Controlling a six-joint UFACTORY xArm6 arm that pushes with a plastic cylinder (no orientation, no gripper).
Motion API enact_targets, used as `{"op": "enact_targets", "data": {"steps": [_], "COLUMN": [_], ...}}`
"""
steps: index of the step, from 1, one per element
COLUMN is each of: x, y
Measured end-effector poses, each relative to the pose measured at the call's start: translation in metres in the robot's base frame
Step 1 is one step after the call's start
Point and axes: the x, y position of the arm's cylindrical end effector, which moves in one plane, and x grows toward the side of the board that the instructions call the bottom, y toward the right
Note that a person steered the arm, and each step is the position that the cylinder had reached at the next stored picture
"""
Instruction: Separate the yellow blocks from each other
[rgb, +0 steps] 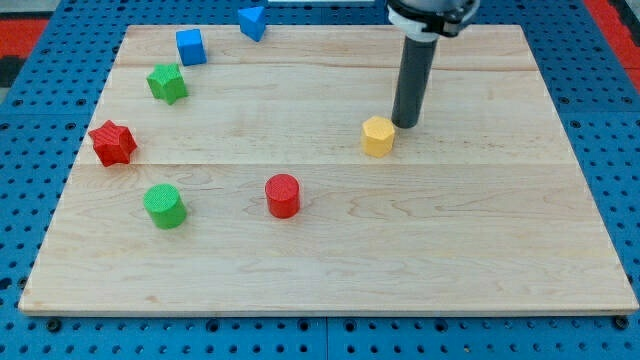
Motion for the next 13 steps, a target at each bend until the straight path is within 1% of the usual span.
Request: {"op": "enact_targets", "data": {"steps": [1,2,3,4,5,6,7,8,9,10,11,13], "x": [0.01,0.046,0.045,0.06,0.074,0.05,0.015,-0.001,-0.015,-0.064,-0.086,-0.098], "y": [-0.043,-0.059,-0.042,-0.088,-0.064,-0.085,-0.098,-0.098,-0.094,-0.061,-0.059,-0.058]}}
